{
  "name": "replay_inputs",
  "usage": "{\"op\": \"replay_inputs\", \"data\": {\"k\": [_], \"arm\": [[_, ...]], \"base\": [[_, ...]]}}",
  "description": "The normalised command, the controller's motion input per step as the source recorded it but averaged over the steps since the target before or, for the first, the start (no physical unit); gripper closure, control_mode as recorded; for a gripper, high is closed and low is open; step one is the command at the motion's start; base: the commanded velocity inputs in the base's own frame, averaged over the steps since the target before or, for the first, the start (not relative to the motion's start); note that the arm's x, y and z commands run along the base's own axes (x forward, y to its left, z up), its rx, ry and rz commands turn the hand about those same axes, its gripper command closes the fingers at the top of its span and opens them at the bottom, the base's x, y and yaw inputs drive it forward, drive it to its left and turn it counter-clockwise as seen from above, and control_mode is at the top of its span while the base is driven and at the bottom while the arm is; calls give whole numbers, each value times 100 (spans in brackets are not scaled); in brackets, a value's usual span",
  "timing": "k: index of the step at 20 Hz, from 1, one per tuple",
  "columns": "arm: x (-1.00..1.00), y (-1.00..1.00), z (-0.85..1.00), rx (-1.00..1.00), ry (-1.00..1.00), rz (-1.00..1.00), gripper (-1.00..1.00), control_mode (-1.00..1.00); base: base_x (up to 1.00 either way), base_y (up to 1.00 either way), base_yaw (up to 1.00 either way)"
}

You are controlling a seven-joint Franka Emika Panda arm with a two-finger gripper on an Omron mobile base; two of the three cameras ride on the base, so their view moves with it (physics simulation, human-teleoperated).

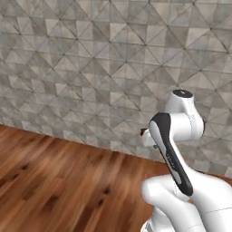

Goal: Take the chicken drumsticks from the pan and place one on each plate on the dining counter.

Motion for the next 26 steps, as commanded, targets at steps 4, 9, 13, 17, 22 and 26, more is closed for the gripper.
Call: {"op": "replay_inputs", "data": {"k": [4,9,13,17,22,26], "arm": [[0,0,0,0,0,0,100,100],[0,0,0,0,0,0,100,100],[0,0,0,0,0,0,100,100],[0,0,0,0,0,0,100,100],[0,0,0,0,0,0,100,100],[0,0,0,0,0,0,100,100]], "base": [[93,4,60],[92,4,61],[100,0,46],[100,0,43],[100,0,43],[100,0,45]]}}
